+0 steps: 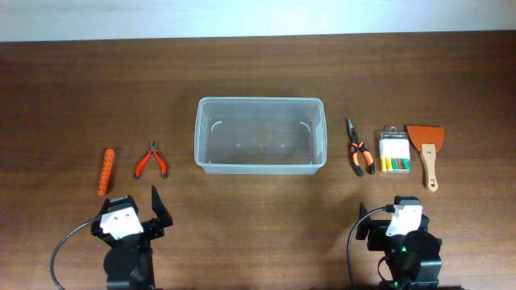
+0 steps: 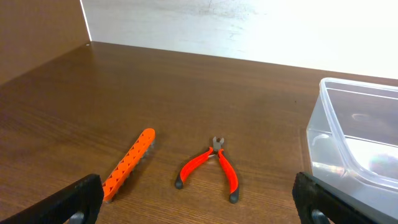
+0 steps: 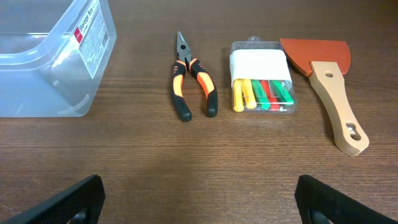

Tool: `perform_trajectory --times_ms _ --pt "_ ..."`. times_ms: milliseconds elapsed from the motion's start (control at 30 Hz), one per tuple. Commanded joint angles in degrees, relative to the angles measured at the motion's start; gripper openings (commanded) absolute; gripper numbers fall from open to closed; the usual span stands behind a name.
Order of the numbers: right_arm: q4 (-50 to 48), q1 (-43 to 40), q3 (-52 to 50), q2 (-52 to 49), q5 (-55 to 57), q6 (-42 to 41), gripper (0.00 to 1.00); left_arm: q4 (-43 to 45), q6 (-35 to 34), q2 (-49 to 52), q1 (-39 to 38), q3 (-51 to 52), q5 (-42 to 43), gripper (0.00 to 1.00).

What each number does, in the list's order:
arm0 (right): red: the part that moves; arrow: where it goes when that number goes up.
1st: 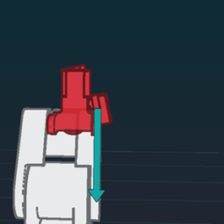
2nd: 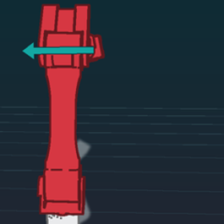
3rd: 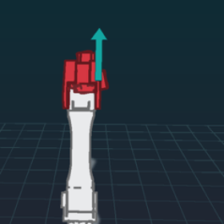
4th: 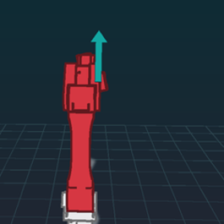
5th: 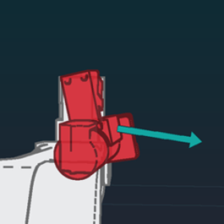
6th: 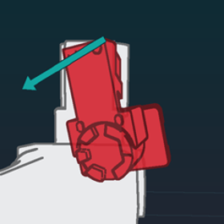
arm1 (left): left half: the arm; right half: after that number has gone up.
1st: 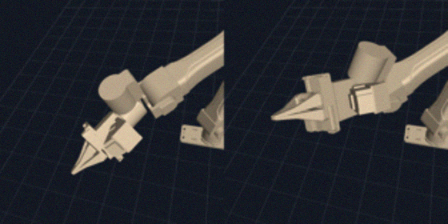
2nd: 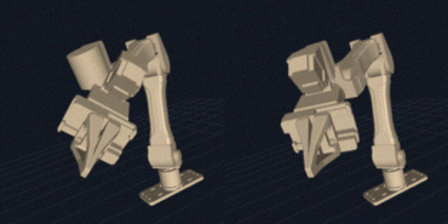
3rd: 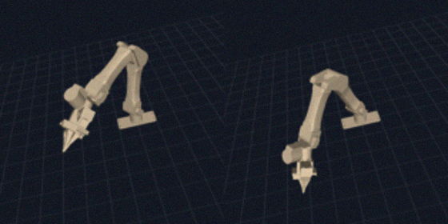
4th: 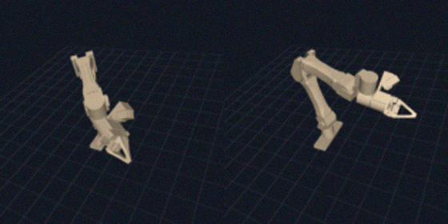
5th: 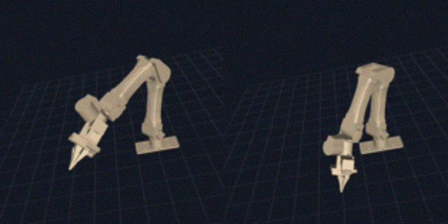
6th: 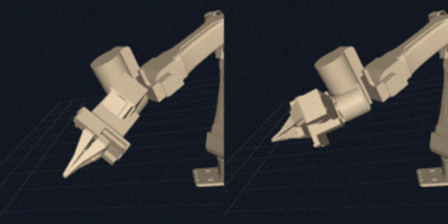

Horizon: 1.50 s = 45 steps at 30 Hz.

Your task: Pack container

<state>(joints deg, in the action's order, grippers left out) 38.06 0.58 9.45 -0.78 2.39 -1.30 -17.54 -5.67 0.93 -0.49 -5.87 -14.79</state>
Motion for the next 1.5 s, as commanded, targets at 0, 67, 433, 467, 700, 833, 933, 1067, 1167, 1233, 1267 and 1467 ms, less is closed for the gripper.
perform_trajectory --times_ms 0,67,433,467,700,833,933,1067,1167,1233,1267,1467 --pt "-0.5 0.4 -0.4 0.6 0.9 0.2 0.98 0.1 -0.3 -0.6 -0.2 0.3 0.4 0.99" --pt "-0.6 0.4 -0.4 0.6 0.9 0.2 0.98 0.2 -0.3 -0.6 -0.2 0.3 0.4 0.99" --pt "-0.4 0.5 3.2 -0.5 -7.5 0.1 0.99 2.1 -0.4 -0.5 -0.2 -1.8 5.0 0.99" --pt "0.0 0.5 4.7 -1.6 -8.5 0.1 0.98 2.6 -0.4 -0.1 -0.2 -2.8 4.9 0.99" --pt "7.7 0.5 21.6 -19.9 -8.4 -0.7 0.99 -0.2 -0.3 13.0 0.5 -15.7 4.3 0.99" --pt "13.2 0.5 34.1 -32.8 -8.2 -0.4 0.99 -3.5 0.3 26.3 1.4 -25.7 4.5 0.99" --pt "17.7 0.5 45.7 -43.0 -8.6 -0.5 0.98 -6.7 4.4 37.2 1.8 -34.2 4.5 0.99" --pt "23.7 0.5 58.5 -52.5 -12.0 -1.6 0.99 -10.7 6.0 48.9 1.8 -45.3 4.8 0.99" --pt "28.5 0.5 66.3 -57.9 -13.4 -1.9 0.99 -11.9 6.0 55.6 1.8 -52.2 5.0 0.99" --pt "30.6 0.4 70.3 -60.9 -10.3 -2.0 0.99 -11.9 6.0 58.7 1.8 -55.3 4.9 0.99" --pt "31.4 0.4 71.7 -62.2 -8.1 -2.0 0.99 -11.8 6.1 59.7 1.8 -56.3 4.9 0.99" --pt "32.9 -4.7 74.6 -70.0 6.7 -2.0 0.99 -11.1 11.1 61.7 1.8 -57.2 4.6 0.99"
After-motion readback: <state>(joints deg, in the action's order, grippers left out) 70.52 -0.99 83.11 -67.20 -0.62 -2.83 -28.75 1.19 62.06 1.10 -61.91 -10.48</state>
